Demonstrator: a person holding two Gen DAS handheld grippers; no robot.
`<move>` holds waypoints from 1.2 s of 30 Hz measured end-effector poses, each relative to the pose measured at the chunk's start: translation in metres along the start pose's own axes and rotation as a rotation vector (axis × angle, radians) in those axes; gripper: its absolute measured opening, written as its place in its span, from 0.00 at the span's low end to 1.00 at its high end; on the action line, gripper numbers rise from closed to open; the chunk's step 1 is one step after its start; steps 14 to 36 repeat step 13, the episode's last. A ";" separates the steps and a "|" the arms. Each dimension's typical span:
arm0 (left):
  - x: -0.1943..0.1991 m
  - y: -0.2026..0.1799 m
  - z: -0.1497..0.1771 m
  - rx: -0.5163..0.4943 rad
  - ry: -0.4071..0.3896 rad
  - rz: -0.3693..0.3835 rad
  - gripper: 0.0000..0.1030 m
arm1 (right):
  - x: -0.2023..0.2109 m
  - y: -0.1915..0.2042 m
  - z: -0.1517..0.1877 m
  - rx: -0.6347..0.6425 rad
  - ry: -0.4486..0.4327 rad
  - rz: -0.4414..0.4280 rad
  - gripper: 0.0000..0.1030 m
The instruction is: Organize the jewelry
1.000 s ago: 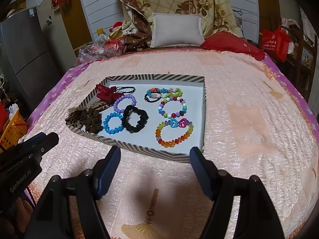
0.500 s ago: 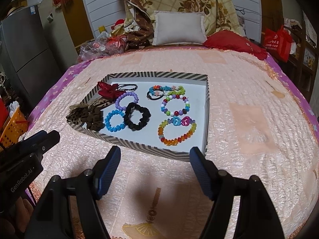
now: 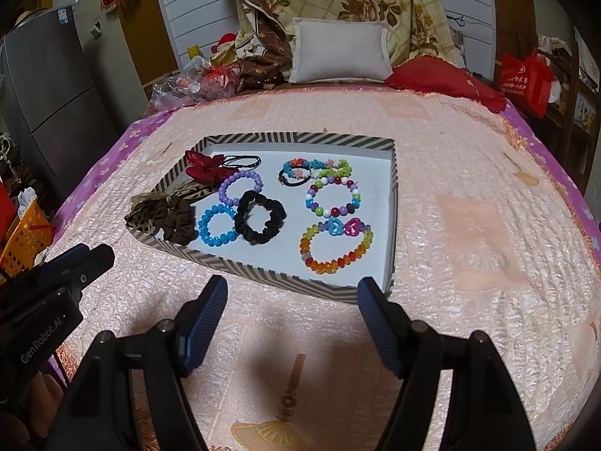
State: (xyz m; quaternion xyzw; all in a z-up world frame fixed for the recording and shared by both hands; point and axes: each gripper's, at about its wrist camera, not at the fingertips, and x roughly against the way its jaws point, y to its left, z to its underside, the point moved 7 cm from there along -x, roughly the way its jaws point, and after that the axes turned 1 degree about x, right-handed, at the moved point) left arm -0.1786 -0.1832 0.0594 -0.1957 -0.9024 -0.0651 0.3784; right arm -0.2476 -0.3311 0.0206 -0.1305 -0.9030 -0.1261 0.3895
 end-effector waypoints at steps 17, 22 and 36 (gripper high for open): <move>-0.009 0.007 0.004 0.023 0.013 0.038 0.30 | -0.005 -0.006 0.003 0.004 0.013 -0.015 0.72; -0.009 0.007 0.004 0.023 0.013 0.038 0.30 | -0.005 -0.006 0.003 0.004 0.013 -0.015 0.72; -0.009 0.007 0.004 0.023 0.013 0.038 0.30 | -0.005 -0.006 0.003 0.004 0.013 -0.015 0.72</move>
